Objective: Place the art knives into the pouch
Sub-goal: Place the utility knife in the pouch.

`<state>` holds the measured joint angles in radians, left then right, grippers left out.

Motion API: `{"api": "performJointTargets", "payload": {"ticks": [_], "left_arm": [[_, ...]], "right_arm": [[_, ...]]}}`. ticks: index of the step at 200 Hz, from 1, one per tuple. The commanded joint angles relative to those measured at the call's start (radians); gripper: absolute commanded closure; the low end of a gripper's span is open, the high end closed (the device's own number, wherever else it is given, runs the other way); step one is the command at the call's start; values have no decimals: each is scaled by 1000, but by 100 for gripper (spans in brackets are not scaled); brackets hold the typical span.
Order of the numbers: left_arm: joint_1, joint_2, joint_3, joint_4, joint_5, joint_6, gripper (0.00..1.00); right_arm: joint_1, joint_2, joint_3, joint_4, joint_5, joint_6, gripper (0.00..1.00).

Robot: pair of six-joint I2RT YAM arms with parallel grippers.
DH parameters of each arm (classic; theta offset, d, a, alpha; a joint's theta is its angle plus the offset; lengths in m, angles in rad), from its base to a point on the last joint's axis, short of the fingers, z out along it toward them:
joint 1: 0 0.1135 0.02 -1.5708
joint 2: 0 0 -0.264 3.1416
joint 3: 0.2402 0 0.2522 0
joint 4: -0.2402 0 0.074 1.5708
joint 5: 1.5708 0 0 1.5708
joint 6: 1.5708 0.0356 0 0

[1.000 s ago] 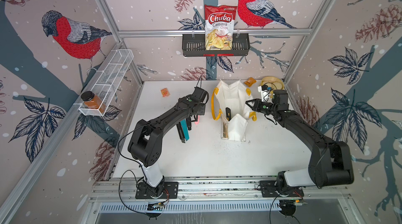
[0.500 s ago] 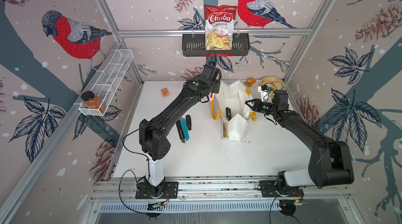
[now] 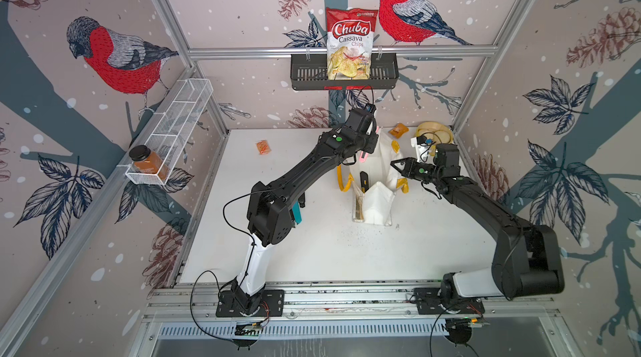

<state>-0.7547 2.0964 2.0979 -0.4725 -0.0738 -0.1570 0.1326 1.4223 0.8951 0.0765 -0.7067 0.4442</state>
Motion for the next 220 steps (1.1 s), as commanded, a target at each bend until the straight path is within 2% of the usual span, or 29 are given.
{"api": "performJointTargets", "payload": {"ticks": [1,80,157,194,220], "left_arm": [[-20,-7,-26,79,34,26,72],[-55,31,-109,67,31,9,73],[-54,215,171,-165,31,31,73],[-54,223,149,-231,14,31,73],[-55,224,109,-214,38,20,73]], "right_arm": [[2,2,5,55,-23,8,100],[4,-1,4,48,-23,-4,100],[15,0,1,62,-29,4,100],[13,-11,-4,63,-19,4,100],[13,-8,-11,78,-23,13,100]]}}
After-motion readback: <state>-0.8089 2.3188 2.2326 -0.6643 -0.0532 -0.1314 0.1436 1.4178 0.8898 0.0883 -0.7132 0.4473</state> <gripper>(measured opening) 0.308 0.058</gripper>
